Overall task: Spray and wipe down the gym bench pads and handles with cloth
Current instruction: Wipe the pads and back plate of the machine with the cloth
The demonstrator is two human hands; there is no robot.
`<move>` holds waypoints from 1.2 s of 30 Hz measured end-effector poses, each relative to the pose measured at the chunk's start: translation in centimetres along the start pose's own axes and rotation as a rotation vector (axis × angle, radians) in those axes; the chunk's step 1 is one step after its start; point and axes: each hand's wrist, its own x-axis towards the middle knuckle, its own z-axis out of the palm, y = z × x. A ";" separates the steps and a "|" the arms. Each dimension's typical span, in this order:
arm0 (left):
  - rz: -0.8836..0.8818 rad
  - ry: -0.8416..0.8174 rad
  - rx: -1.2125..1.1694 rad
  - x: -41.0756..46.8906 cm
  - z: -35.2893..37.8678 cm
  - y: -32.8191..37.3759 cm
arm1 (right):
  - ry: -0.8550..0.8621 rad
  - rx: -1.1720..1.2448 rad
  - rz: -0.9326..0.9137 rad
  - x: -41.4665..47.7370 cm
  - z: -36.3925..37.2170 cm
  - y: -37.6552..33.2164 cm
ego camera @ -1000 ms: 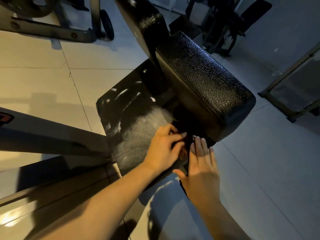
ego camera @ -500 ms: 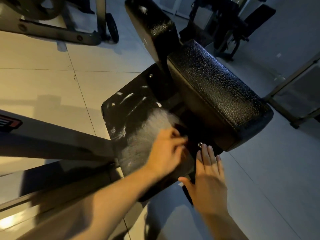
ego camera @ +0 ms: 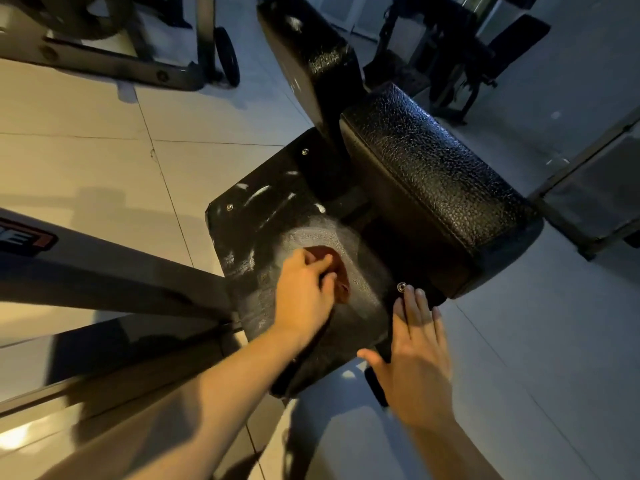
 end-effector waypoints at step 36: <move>0.136 -0.102 0.009 -6.3 -0.7 -3.9 | 0.015 0.018 0.000 0.1 0.4 -0.3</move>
